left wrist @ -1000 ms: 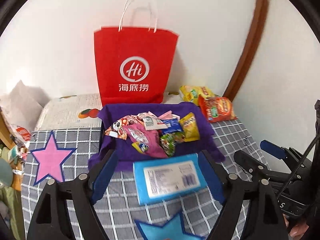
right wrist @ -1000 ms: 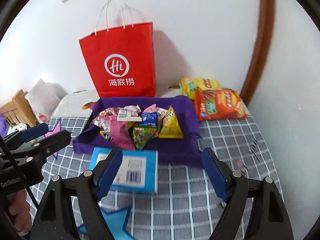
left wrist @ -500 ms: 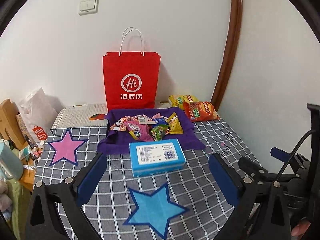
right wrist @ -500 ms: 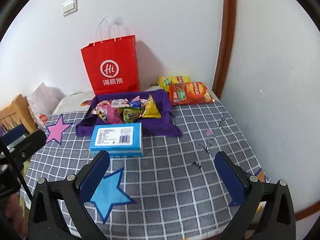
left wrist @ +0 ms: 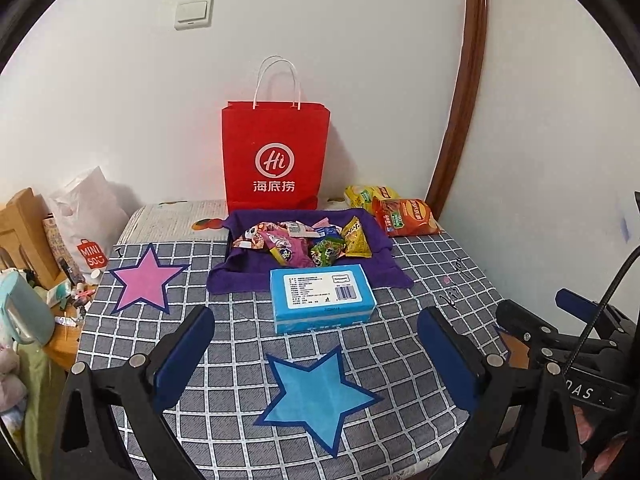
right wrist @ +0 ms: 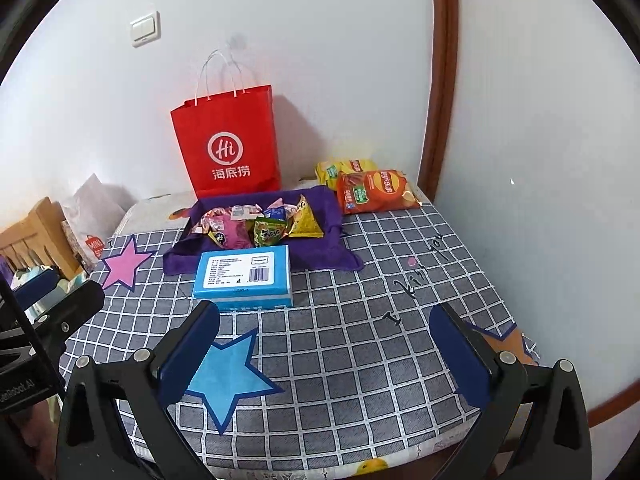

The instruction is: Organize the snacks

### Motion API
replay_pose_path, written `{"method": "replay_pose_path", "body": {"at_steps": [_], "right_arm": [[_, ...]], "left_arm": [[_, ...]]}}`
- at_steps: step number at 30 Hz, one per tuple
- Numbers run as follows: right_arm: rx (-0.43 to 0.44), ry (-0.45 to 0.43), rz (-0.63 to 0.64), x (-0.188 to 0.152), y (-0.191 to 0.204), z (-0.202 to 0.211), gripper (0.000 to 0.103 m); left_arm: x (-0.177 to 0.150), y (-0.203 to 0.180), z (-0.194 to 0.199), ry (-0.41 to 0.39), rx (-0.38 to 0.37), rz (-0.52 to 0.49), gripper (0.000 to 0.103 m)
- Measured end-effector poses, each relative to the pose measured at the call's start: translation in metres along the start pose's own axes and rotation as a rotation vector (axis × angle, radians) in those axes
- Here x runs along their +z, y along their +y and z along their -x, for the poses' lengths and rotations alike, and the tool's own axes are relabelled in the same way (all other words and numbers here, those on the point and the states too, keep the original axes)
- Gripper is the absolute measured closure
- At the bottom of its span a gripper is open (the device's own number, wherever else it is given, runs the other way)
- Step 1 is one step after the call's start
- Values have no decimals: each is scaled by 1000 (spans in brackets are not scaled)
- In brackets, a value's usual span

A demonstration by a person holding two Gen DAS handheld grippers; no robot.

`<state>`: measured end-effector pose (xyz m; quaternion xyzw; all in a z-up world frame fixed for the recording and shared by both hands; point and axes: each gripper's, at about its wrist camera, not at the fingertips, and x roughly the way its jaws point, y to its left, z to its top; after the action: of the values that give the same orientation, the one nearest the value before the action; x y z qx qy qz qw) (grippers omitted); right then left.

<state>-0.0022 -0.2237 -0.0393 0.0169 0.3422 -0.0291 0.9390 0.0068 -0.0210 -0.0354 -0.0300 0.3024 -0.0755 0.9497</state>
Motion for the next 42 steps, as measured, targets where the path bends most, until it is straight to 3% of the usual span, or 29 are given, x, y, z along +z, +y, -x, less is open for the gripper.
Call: {"method": "replay_pose_path", "body": {"at_steps": [42], "right_arm": [[7, -25, -9, -7, 1, 18, 0]], "left_arm": [[-1, -1, 6, 10, 2, -15, 1]]}}
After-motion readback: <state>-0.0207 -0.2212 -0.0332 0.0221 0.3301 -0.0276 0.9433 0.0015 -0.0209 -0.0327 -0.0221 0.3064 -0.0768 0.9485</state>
